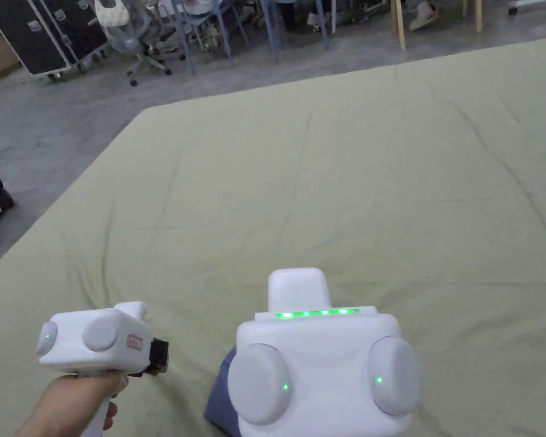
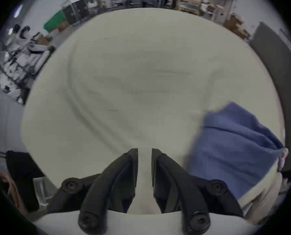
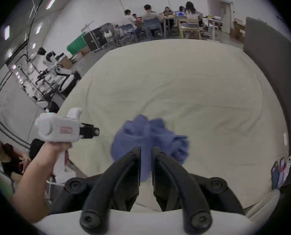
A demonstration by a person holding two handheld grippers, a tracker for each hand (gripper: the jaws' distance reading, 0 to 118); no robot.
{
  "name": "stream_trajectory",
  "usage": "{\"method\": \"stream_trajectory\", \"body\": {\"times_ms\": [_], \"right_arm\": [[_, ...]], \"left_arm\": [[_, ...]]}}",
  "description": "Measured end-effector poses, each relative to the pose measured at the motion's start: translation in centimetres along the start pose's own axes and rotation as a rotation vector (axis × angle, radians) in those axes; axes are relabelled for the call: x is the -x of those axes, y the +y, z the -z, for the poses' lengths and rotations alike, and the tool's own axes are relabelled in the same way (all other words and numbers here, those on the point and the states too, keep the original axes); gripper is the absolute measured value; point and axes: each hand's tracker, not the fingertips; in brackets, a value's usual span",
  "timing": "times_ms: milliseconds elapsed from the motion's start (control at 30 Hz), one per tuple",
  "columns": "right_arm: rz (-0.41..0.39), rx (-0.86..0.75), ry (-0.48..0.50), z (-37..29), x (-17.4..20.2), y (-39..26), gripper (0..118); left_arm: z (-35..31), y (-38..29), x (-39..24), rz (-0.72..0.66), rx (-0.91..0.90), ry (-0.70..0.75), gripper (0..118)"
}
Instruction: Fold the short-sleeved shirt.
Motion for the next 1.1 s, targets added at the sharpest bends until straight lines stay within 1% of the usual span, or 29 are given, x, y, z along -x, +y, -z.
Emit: {"method": "stream_trajectory", "body": {"times_ms": [33, 67, 167, 333, 533, 600, 667, 700, 733, 767, 800, 833, 867, 933, 967, 1033, 1100], "right_arm": [[-0.002, 0.009, 0.02, 0.1, 0.5, -0.1, 15], [-0.003, 0.016, 0.013, 0.2, 1.0, -0.1, 15], [0.01, 0.03, -0.003, 0.6, 0.8, -0.4, 15], [-0.036, 0.043, -0.028, 1.1, 0.7, -1.2, 15], [-0.047, 0.028, -0.025, -0.1, -0.2, -1.0, 15], [-0.038, 0.016, -0.02, -0.7, -1.1, -0.8, 15], [-0.035, -0.019, -0.009, -1.5, -2.6, -0.5, 16], [-0.042, -0.048, -0.004, -2.0, -3.6, -0.3, 16], [-0.056, -0.089, -0.005, -2.5, -4.6, 0.0, 31], [-0.078, -0.134, -0.013, -3.2, -5.9, 0.3, 65], [-0.11, -0.2, -0.026, -3.8, -7.2, 0.4, 108], [-0.141, -0.243, -0.058, -4.2, -8.5, 0.5, 118], [-0.131, -0.344, -0.057, -4.9, -9.7, 0.4, 118], [-0.115, -0.355, -0.134, -6.3, -12.3, 1.4, 118], [-0.09, -0.357, -0.121, -7.3, -13.9, 1.8, 118], [-0.012, -0.385, -0.123, -9.2, -16.9, 2.6, 118], [0.044, -0.42, -0.146, -10.8, -20.0, 3.6, 118]], "left_arm": [[0.4, -0.1, 1.4, -0.041, 0.023, -0.012, 8], [0.8, -0.3, 2.7, -0.08, 0.051, -0.048, 6], [1.1, -1.5, 4.2, -0.142, 0.031, -0.136, 6], [1.2, -3.2, 3.6, -0.123, 0.033, -0.127, 6], [-0.9, -3.3, 2.4, -0.131, 0.002, -0.166, 6], [-2.8, -3.3, 1.0, -0.13, -0.041, -0.166, 6], [-5.7, -3.4, -1.6, -0.067, -0.157, -0.194, 7], [-7.7, -3.7, -3.5, -0.032, -0.246, -0.202, 25], [-9.4, -4.0, -5.2, -0.007, -0.338, -0.195, 100], [-10.9, -4.5, -7.2, -0.013, -0.426, -0.188, 118], [-13.6, -5.0, -8.1, 0.014, -0.595, -0.185, 118], [-14.9, -4.3, -9.9, 0.012, -0.593, -0.264, 118], [-16.2, -4.1, -11.6, 0.015, -0.583, -0.276, 118], [-17.2, -5.3, -16.0, 0.024, -0.62, -0.319, 118], [-18.0, -5.3, -17.7, 0.031, -0.65, -0.333, 118], [-19.3, -5.5, -21.0, 0.052, -0.695, -0.324, 118], [-21.4, -5.2, -24.3, 0.069, -0.787, -0.306, 118]]}}
